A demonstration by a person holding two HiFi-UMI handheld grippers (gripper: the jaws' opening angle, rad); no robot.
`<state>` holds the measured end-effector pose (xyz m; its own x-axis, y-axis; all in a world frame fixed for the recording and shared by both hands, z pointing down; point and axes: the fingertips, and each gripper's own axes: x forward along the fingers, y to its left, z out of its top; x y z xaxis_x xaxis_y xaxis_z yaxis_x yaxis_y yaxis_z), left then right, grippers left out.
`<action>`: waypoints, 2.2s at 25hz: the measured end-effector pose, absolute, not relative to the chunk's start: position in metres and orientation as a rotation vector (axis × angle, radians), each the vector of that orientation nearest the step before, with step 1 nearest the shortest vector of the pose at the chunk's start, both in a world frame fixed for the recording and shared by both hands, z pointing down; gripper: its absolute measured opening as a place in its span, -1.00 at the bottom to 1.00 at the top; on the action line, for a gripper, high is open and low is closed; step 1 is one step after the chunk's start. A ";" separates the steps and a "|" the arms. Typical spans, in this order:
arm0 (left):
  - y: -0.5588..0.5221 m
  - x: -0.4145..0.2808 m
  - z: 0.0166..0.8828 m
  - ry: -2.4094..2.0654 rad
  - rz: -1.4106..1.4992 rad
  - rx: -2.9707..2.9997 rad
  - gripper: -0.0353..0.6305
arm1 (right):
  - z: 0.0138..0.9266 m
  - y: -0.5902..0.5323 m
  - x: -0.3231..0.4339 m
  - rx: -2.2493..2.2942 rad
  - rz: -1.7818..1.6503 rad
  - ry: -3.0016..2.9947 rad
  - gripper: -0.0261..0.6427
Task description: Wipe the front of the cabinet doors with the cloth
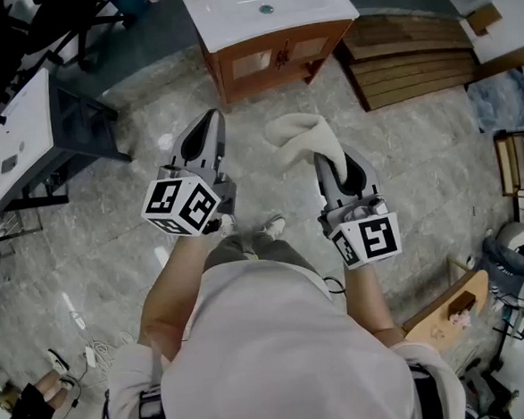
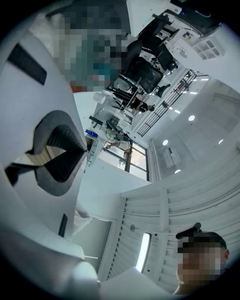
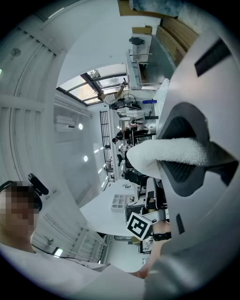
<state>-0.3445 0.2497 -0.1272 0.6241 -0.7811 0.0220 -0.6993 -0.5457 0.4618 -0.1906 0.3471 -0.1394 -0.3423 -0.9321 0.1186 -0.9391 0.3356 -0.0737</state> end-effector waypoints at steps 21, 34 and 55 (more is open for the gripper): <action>0.264 -0.275 -0.129 -1.232 -0.278 2.442 -0.84 | -0.123 0.370 -0.117 1.701 0.150 -2.561 -0.68; 0.170 -0.225 -0.092 -1.145 -0.236 2.398 -0.84 | -0.109 0.280 -0.083 1.711 0.177 -2.500 -0.68; -0.065 -0.159 -0.027 -1.098 -0.198 2.299 -0.84 | -0.072 0.018 -0.040 1.583 0.174 -2.447 -0.68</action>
